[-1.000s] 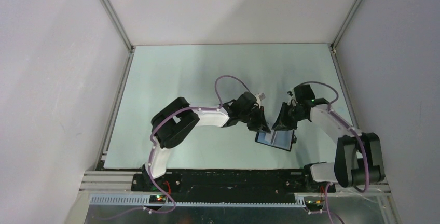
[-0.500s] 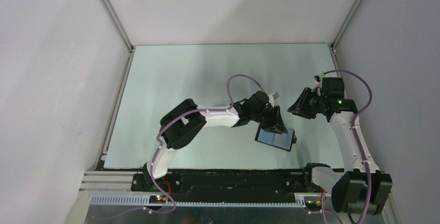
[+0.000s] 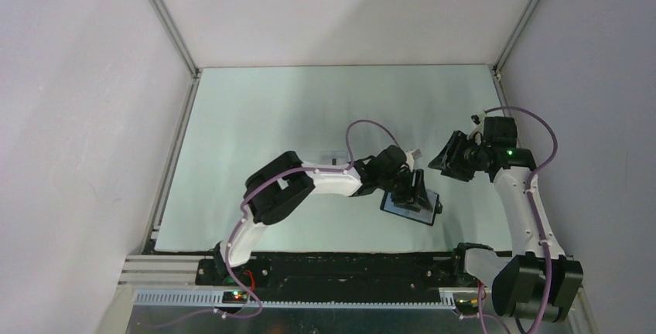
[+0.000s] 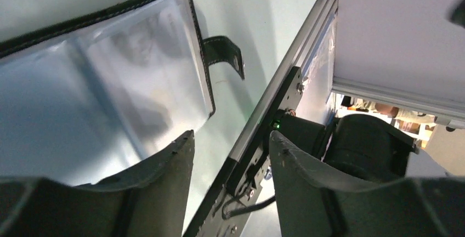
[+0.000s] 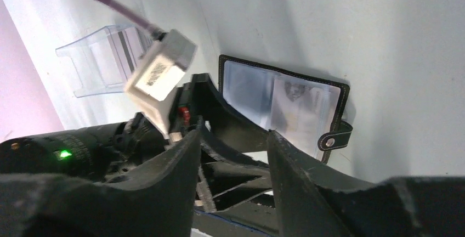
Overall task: Put the credit cards into the card holder
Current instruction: Insert the credit card into the card holder.
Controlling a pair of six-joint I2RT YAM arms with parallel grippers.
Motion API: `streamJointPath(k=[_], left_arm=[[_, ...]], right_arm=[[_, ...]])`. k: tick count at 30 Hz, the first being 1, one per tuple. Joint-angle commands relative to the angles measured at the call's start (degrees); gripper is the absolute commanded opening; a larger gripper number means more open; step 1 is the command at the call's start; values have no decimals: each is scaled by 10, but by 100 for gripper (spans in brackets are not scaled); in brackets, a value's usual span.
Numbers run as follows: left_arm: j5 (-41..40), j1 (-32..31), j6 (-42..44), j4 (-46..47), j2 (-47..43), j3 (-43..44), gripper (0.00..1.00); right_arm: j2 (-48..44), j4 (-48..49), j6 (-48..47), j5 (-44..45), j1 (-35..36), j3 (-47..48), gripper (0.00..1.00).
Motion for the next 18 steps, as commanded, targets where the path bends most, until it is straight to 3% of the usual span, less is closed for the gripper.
streamJointPath(k=[1,4,10,18], left_arm=[[-35,24,49,16,-122,-50,59],[-50,45,60,28,-180,-98,61],[-51,122,65,56,-293,-213,61],[-27,300,85,44,-433,-364,59]], right_arm=[[-5,0,-10,-19,6,20,57],[6,11,0,-23,25,20,62],[74,47,34,-23,110,38,63],[192,103,85,-22,245,121,63]])
